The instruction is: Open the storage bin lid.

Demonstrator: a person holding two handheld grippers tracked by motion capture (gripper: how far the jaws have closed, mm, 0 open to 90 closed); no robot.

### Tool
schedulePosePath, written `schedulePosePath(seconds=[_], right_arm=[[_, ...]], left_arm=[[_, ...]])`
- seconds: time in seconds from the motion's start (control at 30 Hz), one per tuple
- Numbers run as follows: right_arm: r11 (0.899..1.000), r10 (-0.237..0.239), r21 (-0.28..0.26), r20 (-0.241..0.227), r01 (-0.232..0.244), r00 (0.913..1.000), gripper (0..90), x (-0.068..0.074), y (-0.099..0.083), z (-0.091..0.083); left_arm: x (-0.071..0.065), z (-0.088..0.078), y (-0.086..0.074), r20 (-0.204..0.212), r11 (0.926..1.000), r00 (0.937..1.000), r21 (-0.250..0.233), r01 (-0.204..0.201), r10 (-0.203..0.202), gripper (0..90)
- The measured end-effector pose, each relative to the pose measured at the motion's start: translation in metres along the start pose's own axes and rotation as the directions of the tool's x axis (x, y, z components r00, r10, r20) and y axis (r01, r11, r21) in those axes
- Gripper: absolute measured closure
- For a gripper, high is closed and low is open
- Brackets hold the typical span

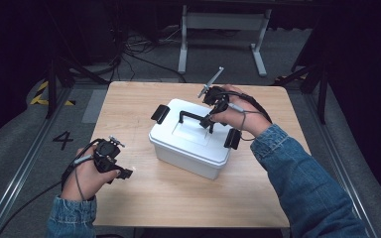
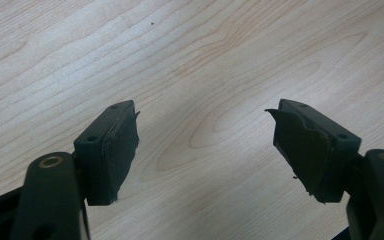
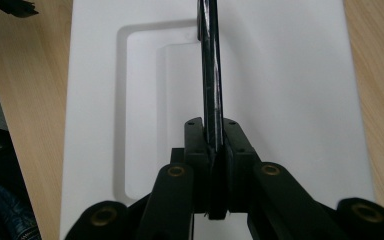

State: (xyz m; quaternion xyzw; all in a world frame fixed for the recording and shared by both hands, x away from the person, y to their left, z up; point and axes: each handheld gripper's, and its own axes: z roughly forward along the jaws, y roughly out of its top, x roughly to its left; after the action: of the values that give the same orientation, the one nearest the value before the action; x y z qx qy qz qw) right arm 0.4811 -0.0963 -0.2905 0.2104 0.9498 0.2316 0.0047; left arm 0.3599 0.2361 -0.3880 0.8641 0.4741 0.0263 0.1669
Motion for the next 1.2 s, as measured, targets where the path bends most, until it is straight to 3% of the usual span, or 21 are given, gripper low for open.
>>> schedulePosePath(seconds=[0.3, 0.7, 1.2], right_arm=[[0.999, -0.020, -0.025, 0.014, 0.020, 0.9997, 85.1, 0.003, 0.004, -0.012], [0.998, -0.009, -0.063, 0.030, 0.011, 0.9995, 85.1, 0.001, 0.001, -0.040], [0.995, 0.045, -0.091, 0.081, -0.038, 0.9957, 85.1, -0.014, -0.032, -0.081]], left_arm=[[0.000, 0.000, 0.000, -0.001, 1.0000, 1.0000, 0.002, -0.003, 0.003, 26.6], [0.001, 0.002, 0.000, 0.000, 1.0000, 1.0000, 0.006, -0.001, 0.001, 26.5], [-0.001, 0.004, 0.000, 0.006, 0.9998, 1.0000, 0.021, 0.000, 0.000, 26.4]])
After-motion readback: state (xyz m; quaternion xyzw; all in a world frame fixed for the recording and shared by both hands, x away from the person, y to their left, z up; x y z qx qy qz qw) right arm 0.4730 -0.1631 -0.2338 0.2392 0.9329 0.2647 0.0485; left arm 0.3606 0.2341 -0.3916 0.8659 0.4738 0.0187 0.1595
